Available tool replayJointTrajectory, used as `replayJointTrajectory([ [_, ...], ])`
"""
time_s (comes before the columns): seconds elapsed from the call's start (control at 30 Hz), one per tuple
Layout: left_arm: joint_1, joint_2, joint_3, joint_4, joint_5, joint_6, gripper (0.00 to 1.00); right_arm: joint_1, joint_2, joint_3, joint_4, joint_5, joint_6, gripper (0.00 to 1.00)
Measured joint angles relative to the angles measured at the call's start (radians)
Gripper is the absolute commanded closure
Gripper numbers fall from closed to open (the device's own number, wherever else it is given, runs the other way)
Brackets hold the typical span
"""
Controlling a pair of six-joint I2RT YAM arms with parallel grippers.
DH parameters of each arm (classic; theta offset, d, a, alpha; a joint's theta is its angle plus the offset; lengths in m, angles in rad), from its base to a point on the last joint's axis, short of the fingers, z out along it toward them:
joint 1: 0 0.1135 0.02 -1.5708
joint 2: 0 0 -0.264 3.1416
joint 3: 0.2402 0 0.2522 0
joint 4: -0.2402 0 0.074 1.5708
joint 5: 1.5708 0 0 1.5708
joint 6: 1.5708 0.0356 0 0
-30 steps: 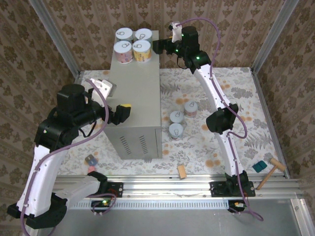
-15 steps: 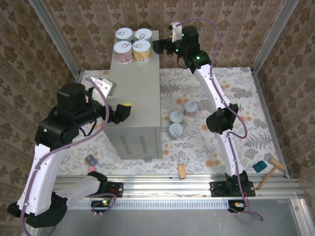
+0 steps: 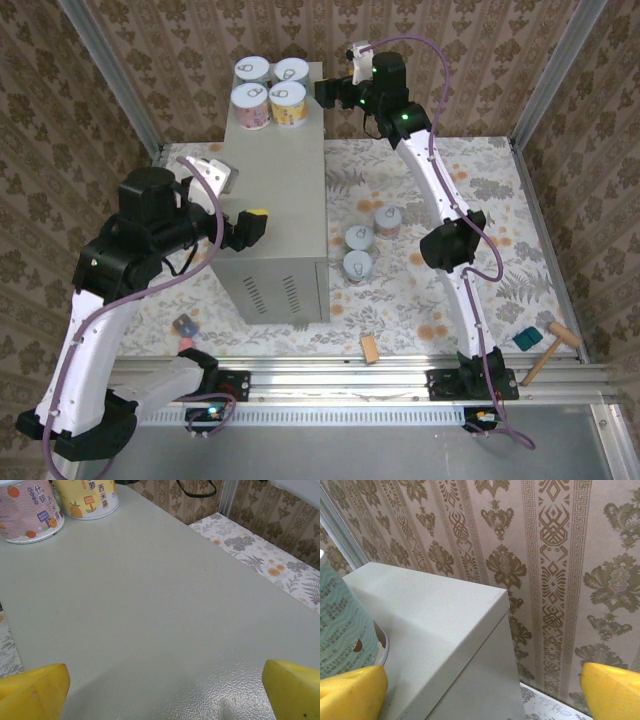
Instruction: Place and organize the canned foods onto the counter
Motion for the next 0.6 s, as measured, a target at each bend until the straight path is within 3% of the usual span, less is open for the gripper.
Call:
replayJointTrajectory([
  [0.6, 0.000, -0.019, 0.000, 0.000, 0.000, 0.000, 0.00, 0.041, -0.007, 0.007, 0.008, 0.067, -0.069, 0.00],
])
